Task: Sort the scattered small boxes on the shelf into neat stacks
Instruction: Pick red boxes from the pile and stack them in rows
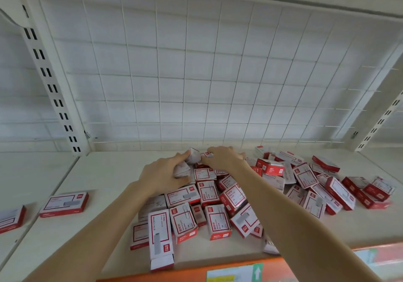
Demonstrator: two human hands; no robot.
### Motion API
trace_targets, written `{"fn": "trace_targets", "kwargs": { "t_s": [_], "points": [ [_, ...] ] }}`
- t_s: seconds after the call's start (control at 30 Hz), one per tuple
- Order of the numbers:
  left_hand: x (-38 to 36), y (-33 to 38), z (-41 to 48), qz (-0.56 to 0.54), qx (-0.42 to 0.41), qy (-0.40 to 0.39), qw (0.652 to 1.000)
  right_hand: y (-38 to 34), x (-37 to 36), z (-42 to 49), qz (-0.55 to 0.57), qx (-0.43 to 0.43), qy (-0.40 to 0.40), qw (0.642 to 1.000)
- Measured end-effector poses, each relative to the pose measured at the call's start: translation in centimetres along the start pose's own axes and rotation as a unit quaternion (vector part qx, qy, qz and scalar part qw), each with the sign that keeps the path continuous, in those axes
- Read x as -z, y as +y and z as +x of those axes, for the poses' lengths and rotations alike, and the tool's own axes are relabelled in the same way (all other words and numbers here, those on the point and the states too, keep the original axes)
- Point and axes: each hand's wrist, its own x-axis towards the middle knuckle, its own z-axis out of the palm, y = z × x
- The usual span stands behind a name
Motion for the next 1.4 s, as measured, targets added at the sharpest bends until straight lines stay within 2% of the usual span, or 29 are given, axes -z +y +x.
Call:
{"fn": "trace_targets", "kwargs": {
  "t_s": [0.43, 0.63, 0.77, 0.9, 1.07, 1.17, 1.4],
  "points": [
    [-0.4, 3.8, 2.0, 0.062, -0.034, -0.05, 0.996, 4.2, -0.1, -1.1, 0.034, -0.023, 0.022, 0.999],
    [-1.1, 5.6, 2.8, 0.085, -0.05, -0.093, 0.991, 6.7, 0.1, -1.5, 0.043, -0.073, 0.025, 0.996],
    [-1.6, 6.8, 3.2, 0.116, -0.035, -0.095, 0.988, 7.3, 0.0, -2.0, 0.026, -0.077, 0.031, 0.996],
    [-1.4, 7.5, 2.3, 0.168, -0.024, -0.048, 0.984, 7.3, 0.2, -2.0, 0.024, -0.068, 0.033, 0.997],
    [-0.9, 7.4, 0.1, 0.151, 0.005, 0.033, 0.988, 6.0, 1.9, -2.8, 0.052, 0.021, 0.082, 0.995],
    [-0.8, 7.0, -1.6, 0.159, 0.056, 0.048, 0.985, 3.7, 2.7, -4.0, 0.063, 0.1, 0.106, 0.987],
    [-0.5, 5.5, -7.1, 0.073, 0.156, 0.097, 0.98, -2.7, 0.8, -7.4, 0.075, 0.258, 0.103, 0.958]
  ]
}}
